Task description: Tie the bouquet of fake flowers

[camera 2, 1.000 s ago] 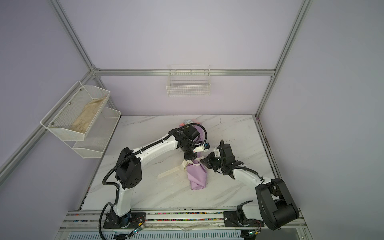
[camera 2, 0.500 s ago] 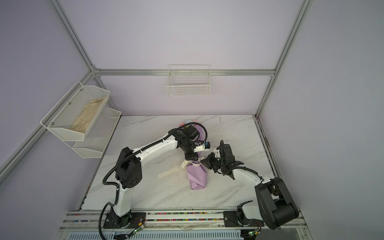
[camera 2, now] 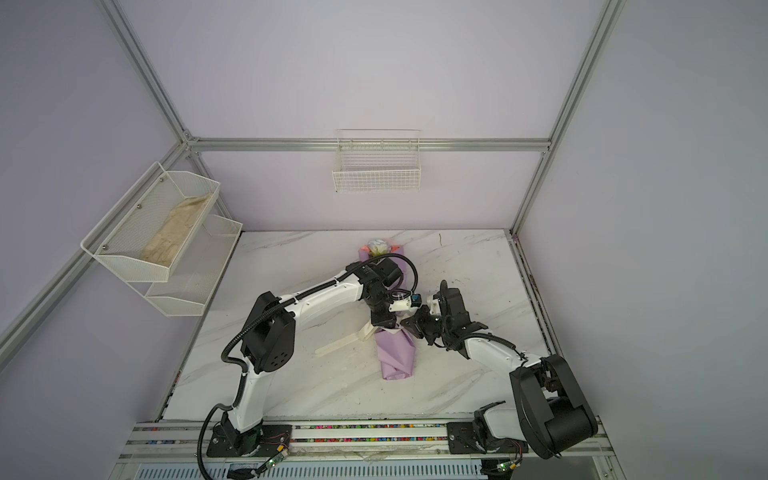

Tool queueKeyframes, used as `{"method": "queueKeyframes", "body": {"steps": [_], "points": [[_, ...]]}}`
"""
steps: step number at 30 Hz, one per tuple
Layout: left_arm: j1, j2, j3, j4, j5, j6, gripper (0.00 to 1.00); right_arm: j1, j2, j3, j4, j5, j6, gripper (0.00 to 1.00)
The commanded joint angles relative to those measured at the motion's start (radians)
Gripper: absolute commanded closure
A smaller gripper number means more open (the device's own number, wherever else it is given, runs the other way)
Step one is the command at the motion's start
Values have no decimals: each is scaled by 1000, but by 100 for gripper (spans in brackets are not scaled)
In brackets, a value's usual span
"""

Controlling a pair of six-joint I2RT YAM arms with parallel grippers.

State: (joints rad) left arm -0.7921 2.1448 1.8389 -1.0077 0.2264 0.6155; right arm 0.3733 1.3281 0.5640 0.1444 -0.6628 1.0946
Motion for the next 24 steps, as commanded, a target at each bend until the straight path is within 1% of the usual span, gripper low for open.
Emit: {"method": "queueKeyframes", "body": {"steps": [1, 2, 8, 11, 14, 22, 23, 24], "points": [[-8, -10, 97, -9, -8, 9, 83, 6, 1, -13, 17, -3, 5, 100], [-9, -16, 97, -9, -14, 5, 88, 6, 2, -14, 13, -1, 2, 100], [-7, -71, 60, 18, -15, -9, 94, 6, 11, -6, -58, 47, -37, 100], [-3, -97, 26, 46, -8, -23, 93, 6, 16, -6, -84, 74, -50, 100], [4, -113, 0, 70, 8, -45, 92, 6, 25, -7, -86, 78, -53, 100], [13, -120, -41, 91, 36, -81, 92, 6, 32, -1, -71, 57, -60, 100], [13, -120, -46, 93, 37, -86, 92, 6, 33, 7, -77, 50, -71, 98], [14, -120, -52, 95, 38, -88, 92, 6, 30, 21, -100, 56, -88, 92]]}}
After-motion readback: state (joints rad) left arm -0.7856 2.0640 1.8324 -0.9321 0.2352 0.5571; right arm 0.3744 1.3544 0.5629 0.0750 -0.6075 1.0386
